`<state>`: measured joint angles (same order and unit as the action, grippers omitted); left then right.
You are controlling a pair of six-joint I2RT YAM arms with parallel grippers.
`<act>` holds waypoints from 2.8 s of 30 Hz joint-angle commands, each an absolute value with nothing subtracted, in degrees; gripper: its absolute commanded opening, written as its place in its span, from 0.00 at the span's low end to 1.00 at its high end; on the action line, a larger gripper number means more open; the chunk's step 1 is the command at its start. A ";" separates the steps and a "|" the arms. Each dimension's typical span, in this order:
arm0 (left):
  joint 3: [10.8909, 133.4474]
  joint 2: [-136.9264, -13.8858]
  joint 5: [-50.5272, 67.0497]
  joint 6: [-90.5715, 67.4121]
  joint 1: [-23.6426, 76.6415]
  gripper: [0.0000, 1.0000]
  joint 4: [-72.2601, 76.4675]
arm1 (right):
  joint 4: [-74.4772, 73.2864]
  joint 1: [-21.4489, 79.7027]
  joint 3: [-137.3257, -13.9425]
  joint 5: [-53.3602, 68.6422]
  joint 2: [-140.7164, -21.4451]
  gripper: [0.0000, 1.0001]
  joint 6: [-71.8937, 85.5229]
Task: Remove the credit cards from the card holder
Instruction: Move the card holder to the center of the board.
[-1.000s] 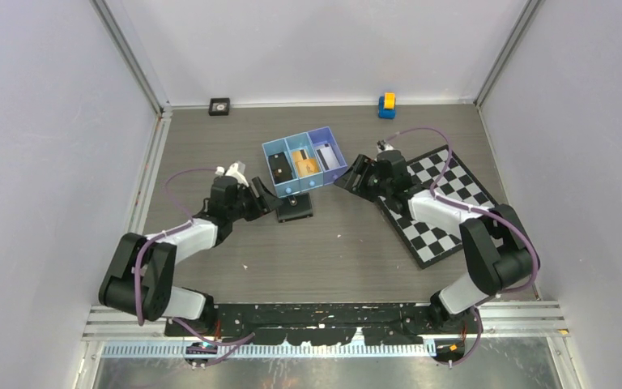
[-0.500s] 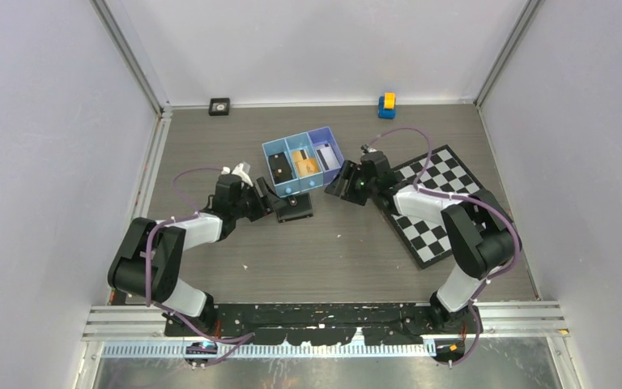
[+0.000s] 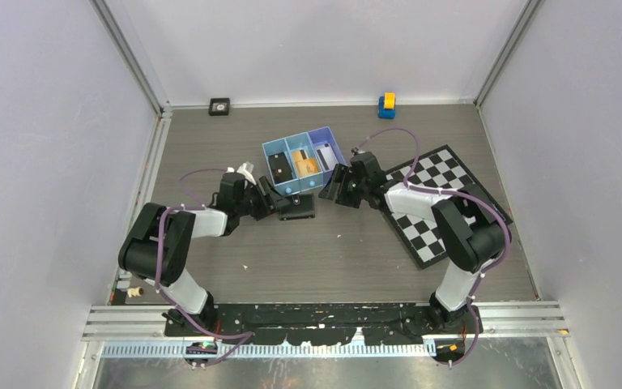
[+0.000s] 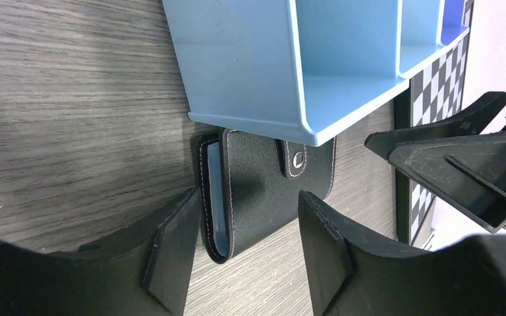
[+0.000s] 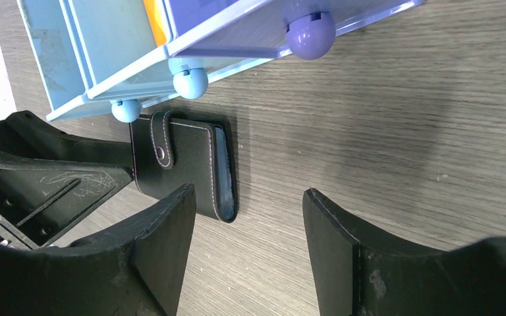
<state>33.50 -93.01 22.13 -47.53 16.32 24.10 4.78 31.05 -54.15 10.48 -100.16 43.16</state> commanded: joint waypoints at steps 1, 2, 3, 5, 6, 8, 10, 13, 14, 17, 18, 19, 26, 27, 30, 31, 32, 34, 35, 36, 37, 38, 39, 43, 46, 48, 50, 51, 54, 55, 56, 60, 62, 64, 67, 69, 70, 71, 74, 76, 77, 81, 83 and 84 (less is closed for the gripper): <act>35.19 -92.56 21.02 -45.57 16.00 0.57 21.99 | 4.68 31.17 -56.96 9.82 -101.24 0.65 42.10; 35.49 -92.55 20.91 -45.19 16.00 0.55 21.50 | 4.53 31.19 -57.22 9.98 -101.64 0.65 42.14; 35.68 -92.72 21.15 -44.98 16.00 0.53 21.34 | 4.40 31.20 -57.44 10.21 -101.96 0.65 42.20; 36.13 -93.35 22.34 -44.85 16.00 0.45 21.75 | 4.31 31.31 -57.81 10.98 -102.52 0.64 42.40; 36.33 -93.69 23.08 -44.64 16.06 0.41 22.19 | 4.31 31.36 -57.91 11.21 -102.71 0.64 42.44; 36.93 -94.19 23.93 -44.08 16.31 0.29 22.35 | 4.24 31.60 -58.15 11.34 -102.82 0.63 42.25; 37.36 -94.19 24.40 -43.23 16.74 0.16 21.93 | 4.23 31.80 -58.25 11.35 -102.81 0.63 42.11; 38.55 -94.11 25.09 -41.49 17.49 0.02 20.40 | 3.84 31.91 -58.48 11.38 -103.11 0.62 41.80; 39.19 -94.11 25.30 -40.81 17.80 0.00 19.36 | 3.75 31.98 -58.62 11.57 -103.28 0.62 41.75; 40.96 -94.31 25.65 -39.27 18.63 0.00 16.20 | 3.46 32.18 -59.41 12.81 -104.31 0.59 41.74; 41.44 -94.43 25.61 -38.80 18.97 0.00 15.64 | 3.33 32.36 -59.73 12.98 -104.64 0.59 41.78; 41.85 -94.53 25.57 -38.46 19.22 0.00 15.01 | 3.08 32.55 -59.90 13.00 -104.84 0.58 41.85; 43.11 -95.61 25.48 -37.21 19.60 0.00 13.34 | 2.85 34.31 -59.38 13.19 -105.69 0.41 42.35; 43.27 -95.92 25.49 -37.06 19.60 0.00 13.24 | 3.39 34.68 -58.96 13.77 -105.84 0.39 42.77; 44.08 -97.36 26.11 -36.96 19.60 0.00 13.19 | 5.08 36.11 -57.60 15.19 -105.90 0.34 44.07; 44.38 -97.80 26.51 -37.00 19.60 0.00 13.18 | 5.33 36.61 -57.37 15.47 -105.79 0.31 44.18; 44.65 -98.27 27.11 -37.00 19.60 0.00 13.18 | 5.36 37.23 -57.21 15.44 -105.70 0.30 44.33; 44.99 -98.64 27.53 -37.01 19.60 0.00 13.11 | 5.36 38.84 -56.56 14.47 -104.93 0.24 44.34; 45.00 -98.62 27.59 -36.96 19.60 0.00 13.10 | 5.36 39.33 -56.31 13.79 -104.26 0.23 44.31; 45.00 -98.55 27.55 -36.92 19.68 0.00 13.05 | 5.17 40.51 -55.93 13.08 -103.42 0.21 43.99; 45.04 -98.51 27.52 -36.84 19.69 0.00 12.95 | 5.00 41.36 -55.52 12.13 -102.77 0.20 43.64; 45.01 -98.34 27.51 -36.71 19.69 0.00 12.85 | 4.60 42.35 -55.20 10.82 -102.01 0.19 43.07; 45.00 -98.25 27.50 -36.65 19.75 0.00 12.83 | 4.17 43.33 -54.93 9.87 -101.43 0.18 42.58; 45.45 -98.13 27.29 -35.86 20.35 0.02 12.09 | 1.54 46.68 -55.79 7.23 -100.24 0.18 40.25; 46.04 -97.03 24.96 -34.68 20.56 0.05 8.74 | -2.98 48.29 -56.84 2.36 -97.54 0.23 37.39; 45.82 -95.40 23.43 -34.21 20.57 0.08 7.58 | -4.65 49.12 -56.86 -1.37 -95.84 0.34 36.33; 45.09 -93.21 22.14 -34.10 20.57 0.13 7.10 | -5.90 49.30 -56.70 -4.49 -94.14 0.40 35.79; 44.61 -91.99 21.37 -33.98 20.57 0.17 6.93 | -6.48 49.31 -56.71 -6.11 -93.17 0.41 35.43; 42.41 -87.16 18.32 -33.58 20.57 0.25 6.33 | -8.21 49.24 -56.94 -12.17 -89.73 0.43 33.99; 41.56 -85.28 17.30 -33.59 20.57 0.27 6.38 | -8.38 49.29 -57.00 -13.70 -88.53 0.44 33.68; 40.74 -83.60 16.26 -33.62 20.57 0.30 6.39 | -8.59 49.30 -56.96 -14.84 -87.22 0.45 33.44; 37.63 -75.23 13.00 -33.55 20.57 0.39 6.19 | -10.14 49.27 -58.07 -19.43 -83.00 0.54 32.74; 35.93 -71.29 10.13 -33.32 20.57 0.46 5.71 | -10.54 49.30 -58.62 -21.89 -82.02 0.60 32.33; 34.26 -67.25 6.55 -33.22 20.57 0.52 4.97 | -9.85 49.31 -58.53 -26.49 -81.38 0.63 32.39; 31.23 -61.17 1.90 -34.75 20.57 0.80 3.91 | -3.84 49.27 -56.25 -32.38 -81.23 0.68 32.52; 28.10 -58.03 -1.29 -38.89 20.57 0.99 4.63 | 2.42 49.27 -53.97 -32.73 -82.08 0.83 33.30; 26.12 -56.98 -2.50 -41.72 20.57 1.00 5.63 | 4.50 49.22 -53.15 -32.56 -82.78 0.93 34.58; 23.59 -56.43 -3.02 -45.33 20.57 1.00 6.67 | 4.56 49.15 -52.74 -30.90 -83.52 0.99 35.07; 18.97 -57.83 2.53 -49.62 20.48 0.99 17.68 | 4.90 49.21 -53.15 -21.84 -86.72 0.95 31.47; 21.71 -60.81 5.24 -49.91 20.55 0.94 15.60 | 4.10 49.22 -54.18 -19.06 -89.04 0.86 30.07; 23.57 -62.73 5.92 -49.80 20.56 0.91 13.04 | 3.80 49.22 -54.61 -18.73 -90.03 0.82 29.60; 26.79 -71.60 12.15 -50.03 20.64 0.71 13.92 | 4.71 49.17 -54.84 -15.87 -92.91 0.72 28.79; 26.81 -74.59 14.06 -51.12 20.71 0.68 16.39 | 4.24 49.18 -55.48 -15.22 -94.46 0.71 29.13; 26.93 -75.85 14.51 -51.29 20.74 0.67 17.46 | 3.74 49.13 -55.97 -15.06 -95.23 0.71 29.17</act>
